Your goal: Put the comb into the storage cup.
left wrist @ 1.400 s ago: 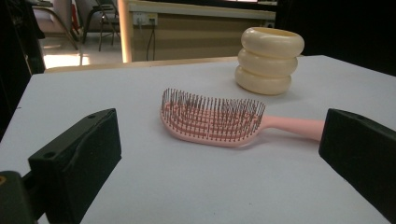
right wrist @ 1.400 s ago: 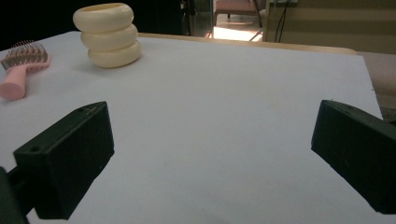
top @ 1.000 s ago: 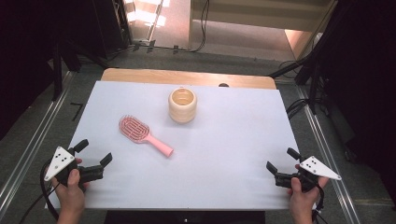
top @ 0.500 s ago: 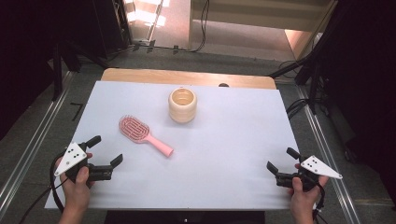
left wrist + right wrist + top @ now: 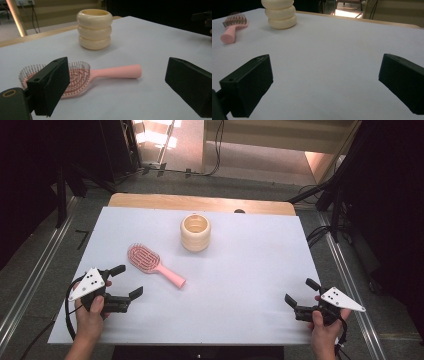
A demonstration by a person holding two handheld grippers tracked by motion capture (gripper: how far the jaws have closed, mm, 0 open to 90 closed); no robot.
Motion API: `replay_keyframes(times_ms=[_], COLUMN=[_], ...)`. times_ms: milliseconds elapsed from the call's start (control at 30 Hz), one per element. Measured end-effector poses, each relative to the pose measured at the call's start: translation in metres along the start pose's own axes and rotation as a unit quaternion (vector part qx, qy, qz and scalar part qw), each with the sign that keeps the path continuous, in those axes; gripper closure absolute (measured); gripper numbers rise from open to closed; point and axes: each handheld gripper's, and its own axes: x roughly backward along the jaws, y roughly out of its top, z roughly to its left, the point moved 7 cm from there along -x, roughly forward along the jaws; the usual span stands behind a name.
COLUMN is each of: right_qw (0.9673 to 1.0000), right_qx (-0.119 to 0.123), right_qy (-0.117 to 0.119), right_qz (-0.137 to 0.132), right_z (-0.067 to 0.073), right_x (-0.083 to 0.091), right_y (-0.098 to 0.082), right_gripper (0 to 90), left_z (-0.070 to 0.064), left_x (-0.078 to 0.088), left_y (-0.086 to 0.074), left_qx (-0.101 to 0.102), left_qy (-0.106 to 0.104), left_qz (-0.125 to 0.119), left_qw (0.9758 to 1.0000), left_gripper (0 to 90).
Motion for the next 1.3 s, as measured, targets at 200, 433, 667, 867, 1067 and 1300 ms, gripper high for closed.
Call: replay_keyframes(times_ms=[200, 433, 667, 867, 1067, 1300], right_qw=[1.0, 1.0, 0.9999, 0.9999, 0.9999, 0.9999], right_qx=[-0.001, 0.005, 0.009, 0.008, 0.008, 0.01], right_qy=[0.0, 0.001, 0.002, 0.002, 0.001, 0.003], right_qz=[0.0, 0.005, 0.007, 0.007, 0.008, 0.008], right_z=[0.0, 0.002, 0.002, 0.002, 0.002, 0.002], right_x=[0.0, -0.001, -0.002, -0.002, -0.002, -0.002], right_y=[0.0, -0.001, -0.001, -0.001, -0.001, -0.002], right_gripper=[0.0, 0.0, 0.0, 0.0, 0.0, 0.0], left_z=[-0.007, -0.008, -0.008, -0.011, -0.018, -0.026], left_x=[-0.012, -0.027, -0.041, -0.059, -0.083, -0.113], left_y=[0.001, 0.004, 0.002, 0.004, 0.004, 0.001], left_qx=[-0.009, -0.028, -0.001, 0.027, 0.035, 0.061], left_qy=[-0.023, -0.032, -0.024, -0.01, 0.0, -0.014], left_qz=[0.034, 0.085, 0.09, 0.094, 0.104, 0.14], left_qw=[0.9991, 0.9955, 0.9957, 0.9952, 0.9939, 0.9881], left_gripper=[14.1, 14.5, 27.4, 43.6, 73.9, 90.0])
